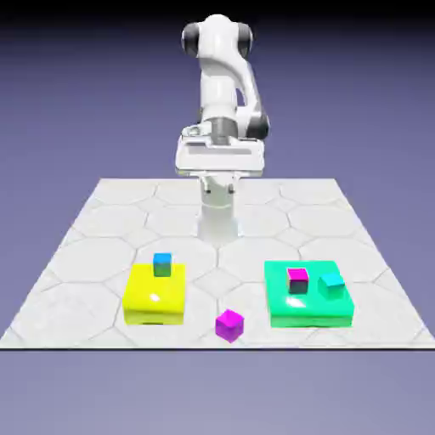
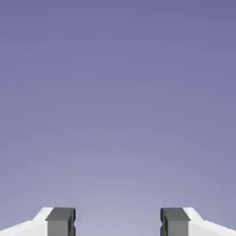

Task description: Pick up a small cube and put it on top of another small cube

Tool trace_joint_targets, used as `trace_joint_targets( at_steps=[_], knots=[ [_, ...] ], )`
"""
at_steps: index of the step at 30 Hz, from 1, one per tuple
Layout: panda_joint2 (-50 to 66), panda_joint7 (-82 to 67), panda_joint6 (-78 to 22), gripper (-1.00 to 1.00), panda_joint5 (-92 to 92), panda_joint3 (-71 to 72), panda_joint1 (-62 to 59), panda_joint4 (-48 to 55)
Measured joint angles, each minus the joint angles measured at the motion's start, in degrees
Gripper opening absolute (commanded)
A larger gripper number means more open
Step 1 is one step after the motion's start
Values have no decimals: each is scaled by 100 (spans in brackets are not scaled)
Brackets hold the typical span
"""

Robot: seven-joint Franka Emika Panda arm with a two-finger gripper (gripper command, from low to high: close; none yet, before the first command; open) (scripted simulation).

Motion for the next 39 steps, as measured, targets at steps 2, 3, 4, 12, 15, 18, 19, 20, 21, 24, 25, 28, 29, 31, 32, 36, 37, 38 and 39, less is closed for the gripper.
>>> trace_joint_targets(
  at_steps=[2, 3, 4, 12, 15, 18, 19, 20, 21, 24, 25, 28, 29, 31, 32, 36, 37, 38, 39],
  knots=[
    [415, 257, -316, 0, 48, 126, -137, 276],
    [623, 386, -473, 0, 72, 189, -206, 414],
    [831, 514, -631, 0, 96, 251, -274, 552],
    [2492, 1543, -1893, 0, 288, 754, -825, 1656],
    [3115, 1929, -2366, 0, 360, 943, -1032, 2070],
    [3738, 2314, -2840, 0, 432, 1131, -1236, 2484],
    [3945, 2443, -2997, 0, 456, 1194, -1303, 2622],
    [4153, 2572, -3155, 0, 480, 1257, -1372, 2760],
    [4361, 2700, -3313, 0, 504, 1320, -1440, 2898],
    [4984, 3086, -3786, 0, 576, 1508, -1646, 3313],
    [5191, 3215, -3944, 0, 600, 1571, -1715, 3451],
    [5490, 3399, -4171, 0, 635, 1661, -1813, 3649],
    [5697, 3410, -3926, 0, 605, 1632, -1763, 3612],
    [6112, 3431, -3436, 0, 546, 1574, -1661, 3538],
    [6238, 3438, -3288, -100, 528, 1557, -1630, 3515],
    [5824, 3406, -3773, -100, 602, 1615, -1732, 3589],
    [5616, 3395, -4018, -100, 633, 1644, -1783, 3626],
    [5409, 3350, -4243, -100, 647, 1741, -1780, 3634],
    [5201, 3249, -4438, -100, 635, 1945, -1695, 3597]
  ],
)
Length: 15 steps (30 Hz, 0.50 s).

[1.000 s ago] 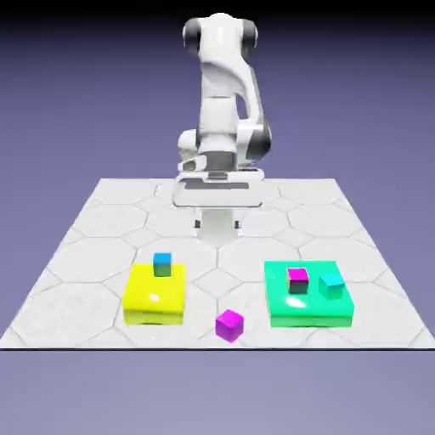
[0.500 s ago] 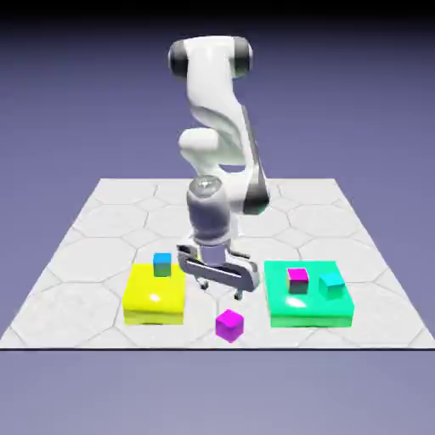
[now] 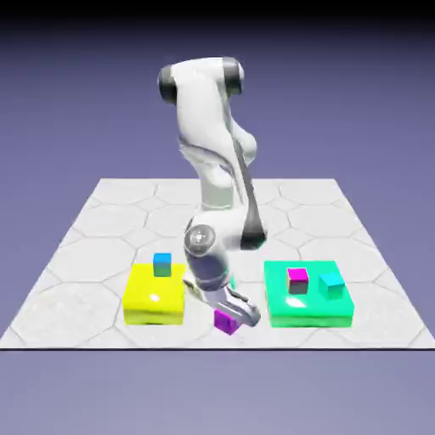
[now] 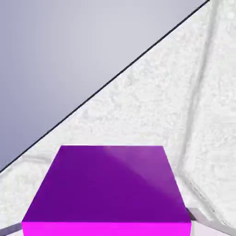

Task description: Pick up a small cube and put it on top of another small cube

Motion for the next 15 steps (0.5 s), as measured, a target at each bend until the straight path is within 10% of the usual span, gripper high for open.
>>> trace_joint_targets(
  at_steps=[7, 13, 14, 15],
  knots=[
    [-1454, -699, -1364, -100, -87, 1427, 599, -263],
    [-951, -539, -388, -100, -339, 1363, 761, -800],
    [-931, -532, -349, 100, -349, 1359, 767, -821],
    [-931, -522, -352, 100, -368, 1359, 767, -821]
  ],
)
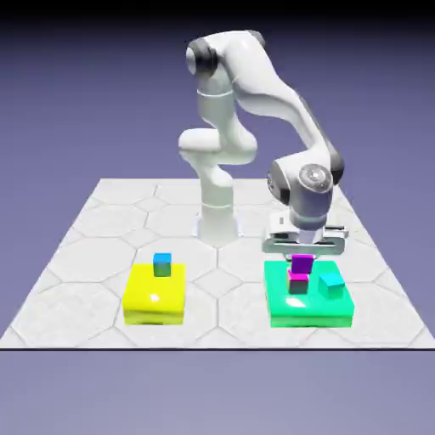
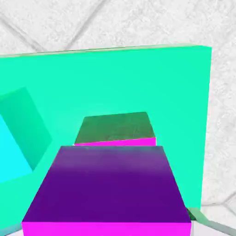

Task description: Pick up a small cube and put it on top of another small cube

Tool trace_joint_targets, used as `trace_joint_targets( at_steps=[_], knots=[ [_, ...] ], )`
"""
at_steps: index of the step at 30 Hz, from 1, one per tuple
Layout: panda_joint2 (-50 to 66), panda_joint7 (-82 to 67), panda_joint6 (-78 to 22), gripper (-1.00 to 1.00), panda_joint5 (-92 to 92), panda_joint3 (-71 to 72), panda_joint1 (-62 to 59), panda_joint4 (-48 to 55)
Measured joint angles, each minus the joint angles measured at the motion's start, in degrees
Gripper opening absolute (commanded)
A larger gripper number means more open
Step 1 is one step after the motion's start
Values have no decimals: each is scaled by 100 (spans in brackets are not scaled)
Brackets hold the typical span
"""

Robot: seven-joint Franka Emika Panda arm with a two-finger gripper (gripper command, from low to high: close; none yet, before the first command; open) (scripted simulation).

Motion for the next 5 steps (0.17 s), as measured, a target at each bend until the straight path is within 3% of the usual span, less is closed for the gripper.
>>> trace_joint_targets(
  at_steps=[5],
  knots=[
    [-523, -173, -996, 100, 253, 85, -158, 534]
  ],
)
